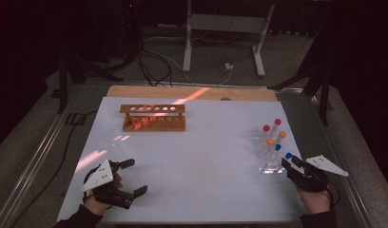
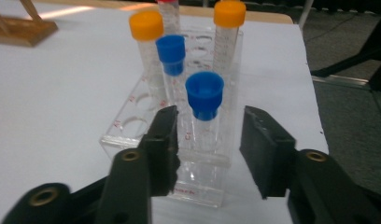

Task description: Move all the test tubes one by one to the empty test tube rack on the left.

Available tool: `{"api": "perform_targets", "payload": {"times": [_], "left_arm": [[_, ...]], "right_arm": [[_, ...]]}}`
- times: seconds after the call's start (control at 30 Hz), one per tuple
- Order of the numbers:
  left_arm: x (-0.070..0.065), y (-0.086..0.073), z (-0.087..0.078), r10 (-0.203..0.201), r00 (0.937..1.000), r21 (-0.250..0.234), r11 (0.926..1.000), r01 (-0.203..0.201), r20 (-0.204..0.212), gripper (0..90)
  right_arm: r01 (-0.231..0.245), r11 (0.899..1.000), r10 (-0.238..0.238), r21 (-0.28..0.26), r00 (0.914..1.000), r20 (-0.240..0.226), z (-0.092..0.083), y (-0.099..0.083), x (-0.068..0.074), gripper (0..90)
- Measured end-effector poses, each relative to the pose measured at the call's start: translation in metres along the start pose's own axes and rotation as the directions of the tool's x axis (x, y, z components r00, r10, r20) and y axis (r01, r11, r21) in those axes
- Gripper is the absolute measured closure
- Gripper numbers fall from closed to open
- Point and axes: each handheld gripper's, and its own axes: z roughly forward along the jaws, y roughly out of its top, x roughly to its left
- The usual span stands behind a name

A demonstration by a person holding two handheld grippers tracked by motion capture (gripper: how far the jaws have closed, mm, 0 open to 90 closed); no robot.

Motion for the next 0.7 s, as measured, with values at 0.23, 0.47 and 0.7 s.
{"api": "perform_targets", "payload": {"times": [0.23,0.47,0.7], "left_arm": [[0.0001,-0.0002,0.0000,0.000,1.0000,0.005,1.0000,0.000,0.000,0.5],[-0.0001,-0.0001,0.0008,-0.001,1.0000,0.004,1.0000,0.001,0.001,0.5],[0.0001,-0.0001,0.0009,-0.003,1.0000,0.004,1.0000,0.003,-0.002,0.5]], "right_arm": [[0.030,0.999,-0.030,0.020,0.9995,0.011,0.0033,0.0001,0.0024,68.8],[0.024,0.999,-0.024,0.030,0.9996,0.013,0.0068,0.0016,0.0008,76.5],[0.039,0.999,-0.039,0.034,0.9991,0.017,0.0062,0.0043,0.0020,77.1]]}}
